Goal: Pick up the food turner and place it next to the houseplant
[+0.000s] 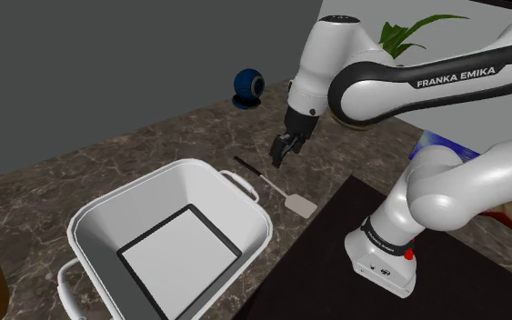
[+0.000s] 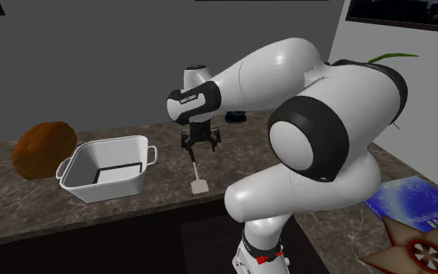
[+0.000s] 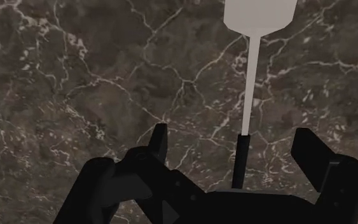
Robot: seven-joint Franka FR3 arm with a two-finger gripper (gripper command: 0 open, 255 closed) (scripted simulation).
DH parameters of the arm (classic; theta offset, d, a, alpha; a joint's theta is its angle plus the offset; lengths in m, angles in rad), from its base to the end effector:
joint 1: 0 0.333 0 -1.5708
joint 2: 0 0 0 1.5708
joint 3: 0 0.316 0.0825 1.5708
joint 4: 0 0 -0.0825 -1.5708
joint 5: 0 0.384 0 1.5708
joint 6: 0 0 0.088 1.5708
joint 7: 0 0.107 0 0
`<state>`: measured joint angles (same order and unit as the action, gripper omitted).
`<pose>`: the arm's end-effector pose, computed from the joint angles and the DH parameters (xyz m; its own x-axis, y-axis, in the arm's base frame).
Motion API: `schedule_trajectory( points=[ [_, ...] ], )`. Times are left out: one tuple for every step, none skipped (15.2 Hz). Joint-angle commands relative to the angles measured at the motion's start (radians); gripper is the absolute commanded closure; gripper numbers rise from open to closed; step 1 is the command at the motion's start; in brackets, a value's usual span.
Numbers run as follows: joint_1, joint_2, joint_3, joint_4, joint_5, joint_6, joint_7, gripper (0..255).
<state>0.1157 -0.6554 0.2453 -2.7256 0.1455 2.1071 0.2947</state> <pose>0.3205 0.1229 0.4122 0.9980 -0.0539 0.0334 -0.0543 -0.9984 0.0124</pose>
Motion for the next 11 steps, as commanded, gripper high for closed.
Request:
schedule_trajectory(
  points=[
    [0.018,0.053,0.04,-0.02,0.022,0.098,0.032,0],
    [0.023,0.082,0.057,-0.029,0.028,0.145,0.045,0],
    [0.025,0.091,0.063,-0.032,0.03,0.161,0.049,0],
    [0.024,0.102,0.066,-0.039,0.031,0.178,0.05,0],
    [0.024,0.113,0.068,-0.046,0.031,0.196,0.05,0],
    [0.023,0.125,0.071,-0.052,0.031,0.214,0.051,0],
    [0.022,0.136,0.074,-0.059,0.031,0.232,0.052,0],
    [0.021,0.149,0.077,-0.065,0.031,0.251,0.053,0],
    [0.019,0.162,0.08,-0.071,0.031,0.269,0.053,0],
    [0.017,0.183,0.084,-0.079,0.031,0.299,0.055,0],
    [0.017,0.183,0.084,-0.079,0.031,0.299,0.055,0]
  ],
)
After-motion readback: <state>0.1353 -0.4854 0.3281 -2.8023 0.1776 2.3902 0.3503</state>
